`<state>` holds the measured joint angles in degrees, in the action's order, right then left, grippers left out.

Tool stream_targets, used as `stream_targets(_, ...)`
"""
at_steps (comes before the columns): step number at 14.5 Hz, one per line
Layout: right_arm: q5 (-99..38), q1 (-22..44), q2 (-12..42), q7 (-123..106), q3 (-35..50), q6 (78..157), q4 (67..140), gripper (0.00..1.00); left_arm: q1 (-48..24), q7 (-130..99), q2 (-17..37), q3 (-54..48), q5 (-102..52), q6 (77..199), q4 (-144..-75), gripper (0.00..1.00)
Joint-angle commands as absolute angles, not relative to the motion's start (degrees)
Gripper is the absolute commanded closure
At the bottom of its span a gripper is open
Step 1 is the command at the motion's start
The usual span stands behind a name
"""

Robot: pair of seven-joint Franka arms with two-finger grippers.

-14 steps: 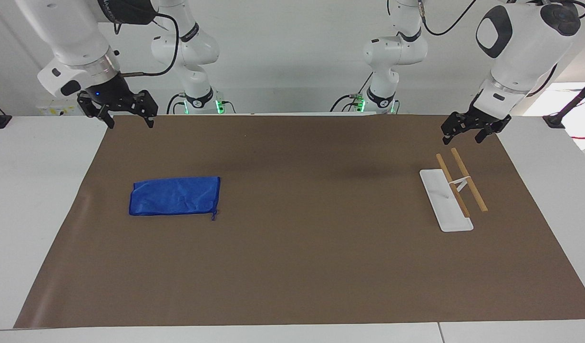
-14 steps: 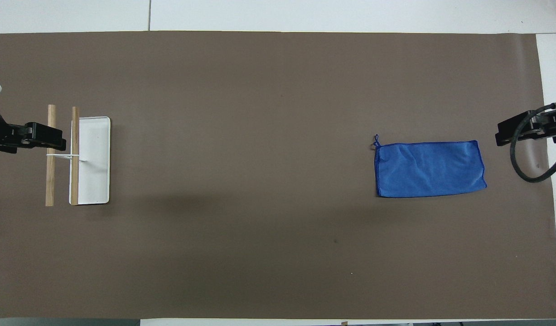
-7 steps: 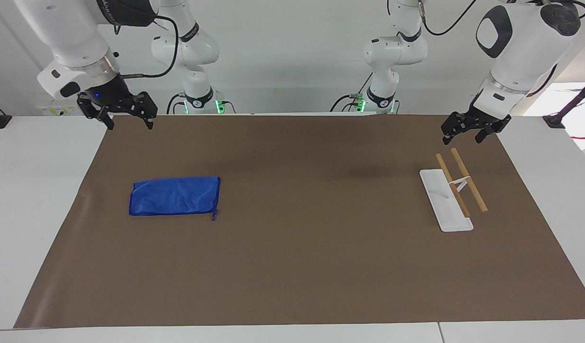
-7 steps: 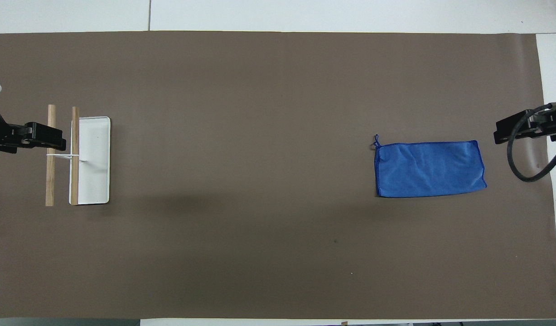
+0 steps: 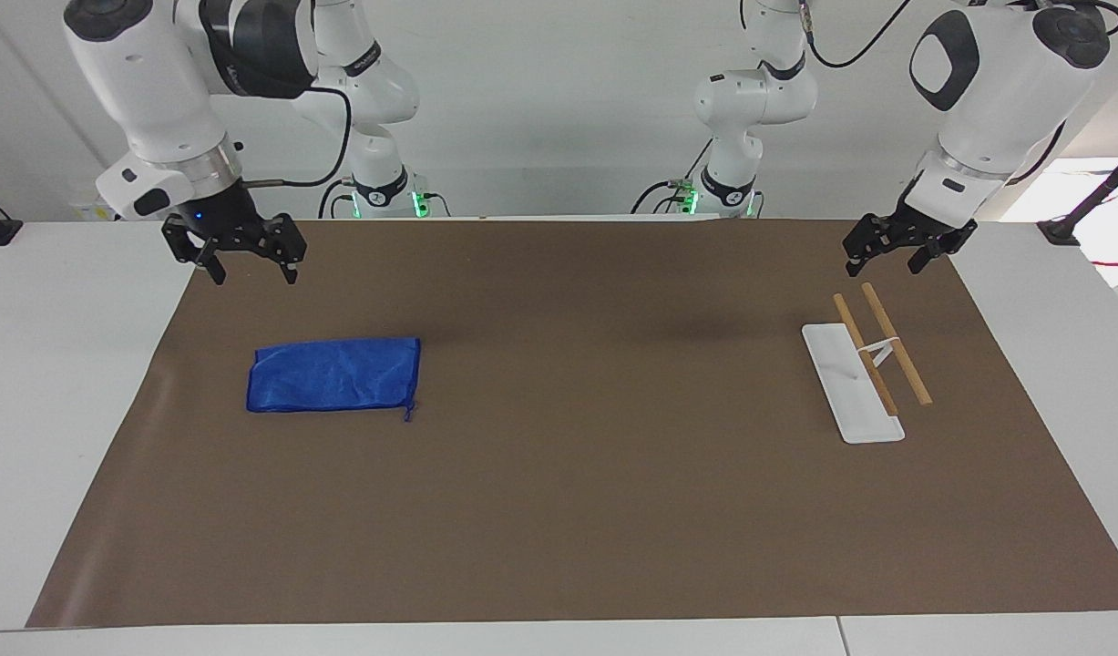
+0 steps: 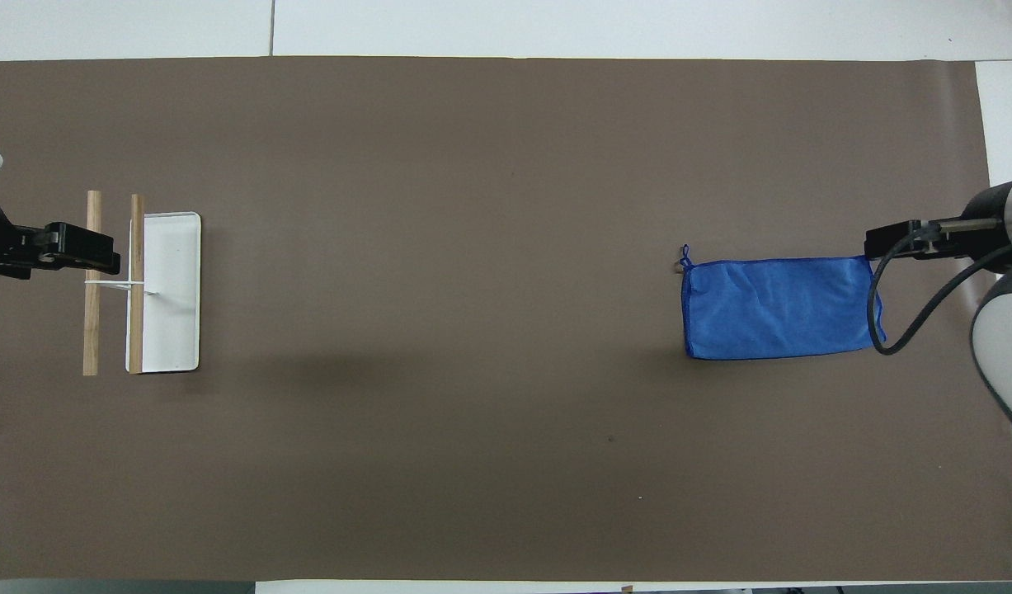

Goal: Right arm passes towel to left arm to hang
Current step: 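Reach the right gripper down onto the blue towel and close it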

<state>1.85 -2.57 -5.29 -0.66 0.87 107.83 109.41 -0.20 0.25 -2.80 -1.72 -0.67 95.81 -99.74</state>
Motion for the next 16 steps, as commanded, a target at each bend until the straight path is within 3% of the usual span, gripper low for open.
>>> stream_targets(1,1.0,-4.1,-5.9,-4.1,1.0,116.0,118.8,0.0,0.0,-0.3,-4.6,-1.8,0.3,96.4,-101.7,0.0)
stream_targets(7,0.9,-8.2,-0.2,-13.6,1.0,137.0,131.6,0.0,0.0,-0.3,-4.6,-1.8,0.3,96.3,-101.7,0.0)
stream_targets(16,0.8,-8.6,8.7,-14.9,1.1,150.5,133.5,0.0,0.0,-0.3,-4.6,-1.8,0.3,96.4,-101.7,0.0)
